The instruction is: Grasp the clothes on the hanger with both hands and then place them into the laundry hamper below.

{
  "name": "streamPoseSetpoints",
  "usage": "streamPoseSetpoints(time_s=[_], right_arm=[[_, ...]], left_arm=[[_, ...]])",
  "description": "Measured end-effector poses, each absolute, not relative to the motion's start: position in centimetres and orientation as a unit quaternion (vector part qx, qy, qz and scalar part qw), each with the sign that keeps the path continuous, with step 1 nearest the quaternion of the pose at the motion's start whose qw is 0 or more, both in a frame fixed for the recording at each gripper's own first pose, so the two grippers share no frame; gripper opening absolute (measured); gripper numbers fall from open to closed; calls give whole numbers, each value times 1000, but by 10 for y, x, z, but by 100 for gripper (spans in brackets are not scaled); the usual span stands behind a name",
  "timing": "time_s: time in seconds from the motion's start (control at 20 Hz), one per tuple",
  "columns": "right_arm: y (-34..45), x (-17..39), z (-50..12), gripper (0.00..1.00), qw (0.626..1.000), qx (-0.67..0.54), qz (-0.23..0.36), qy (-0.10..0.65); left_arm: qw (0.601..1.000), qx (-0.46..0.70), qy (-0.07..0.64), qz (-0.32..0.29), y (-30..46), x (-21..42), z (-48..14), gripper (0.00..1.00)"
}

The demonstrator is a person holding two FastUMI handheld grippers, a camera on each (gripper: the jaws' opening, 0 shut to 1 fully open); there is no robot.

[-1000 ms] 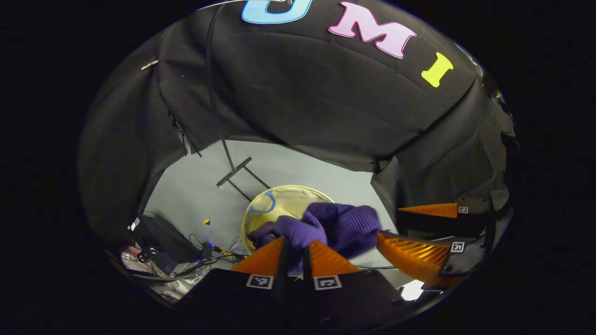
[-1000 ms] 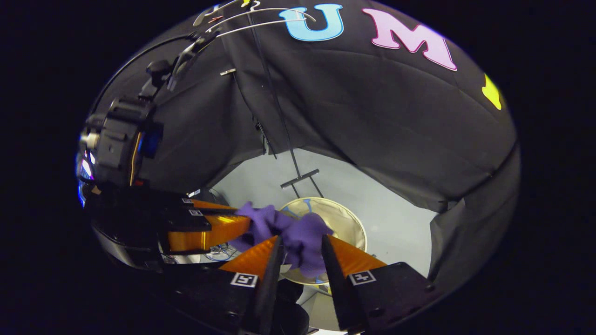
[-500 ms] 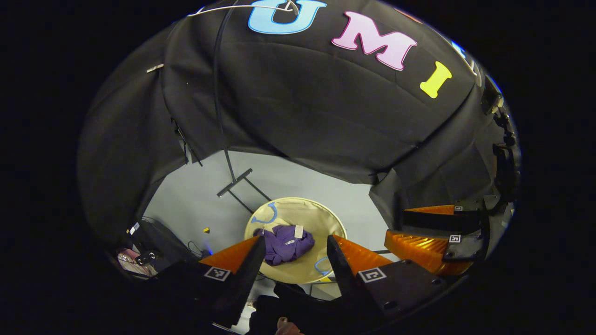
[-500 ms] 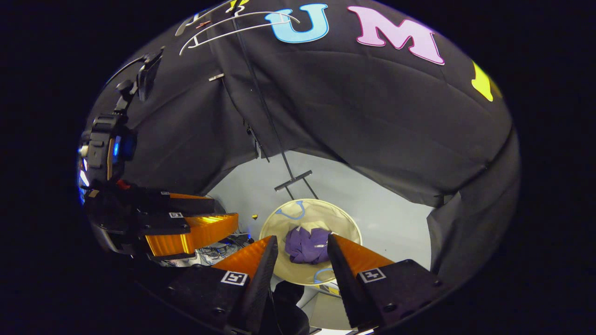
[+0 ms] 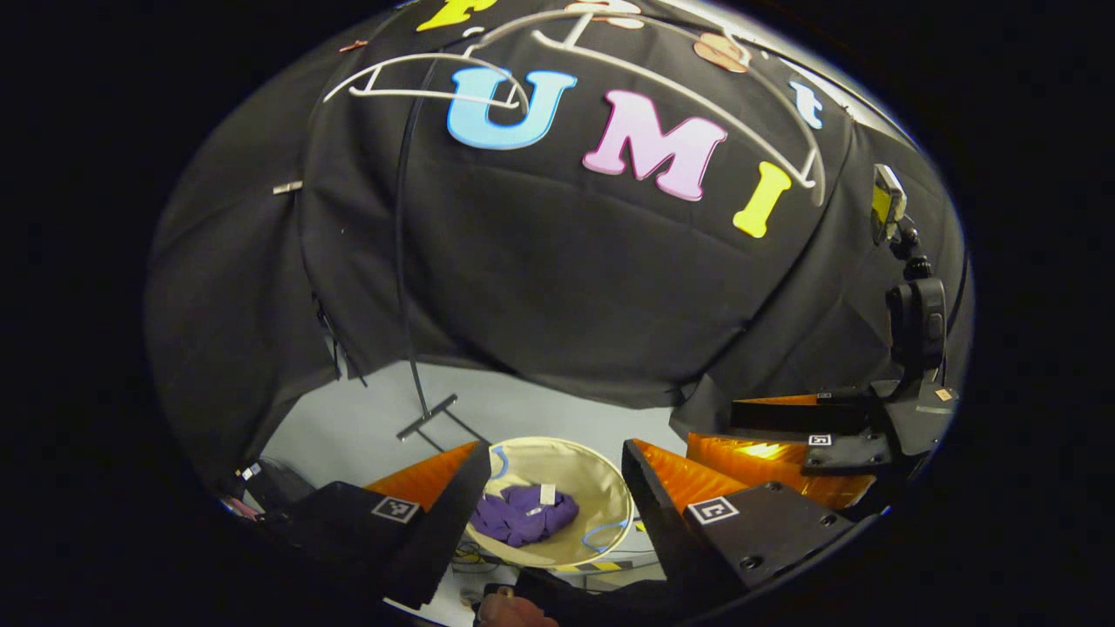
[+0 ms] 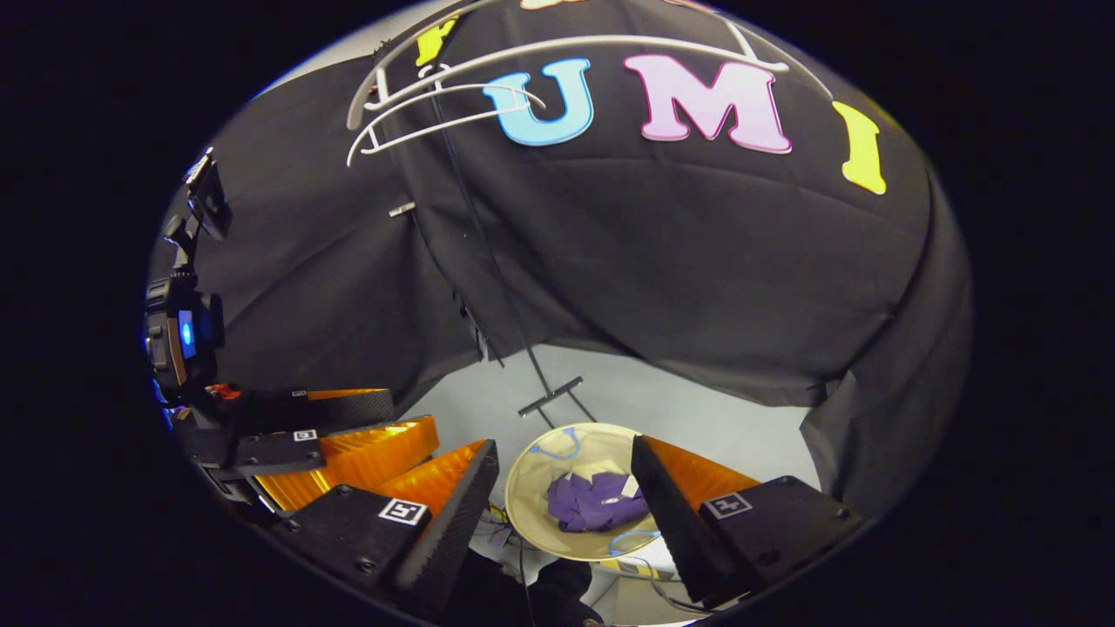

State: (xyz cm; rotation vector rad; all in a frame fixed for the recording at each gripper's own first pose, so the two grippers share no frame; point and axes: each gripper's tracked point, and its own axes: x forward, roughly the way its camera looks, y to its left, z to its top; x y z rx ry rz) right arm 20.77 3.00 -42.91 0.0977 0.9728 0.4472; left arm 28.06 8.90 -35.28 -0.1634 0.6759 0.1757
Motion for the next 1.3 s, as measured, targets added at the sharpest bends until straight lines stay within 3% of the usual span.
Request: streamPoseSetpoints(time_s=[0.3, 0.55, 0.75, 0.9, 1.0, 1.3], right_arm=[[38, 187, -356, 99, 915, 35, 163, 367], [52, 188, -220, 98, 975, 45, 117, 185], [60, 159, -153, 98, 990, 25, 104, 93], [69, 140, -130, 97, 991, 40, 106, 73], [72, 132, -120, 99, 992, 36, 106, 63], [72, 119, -94, 95, 993, 36, 112, 29]], left_arm=[[971, -21, 235, 36, 94, 255, -263, 95], [994, -13, 109, -3, 90, 226, -162, 95], [999, -17, 36, -22, 91, 190, -98, 95], [1000, 0, 1, -17, 95, 165, -70, 92], [1000, 3, -19, -23, 58, 119, -68, 95], [999, 10, -28, -37, 45, 110, -60, 95]])
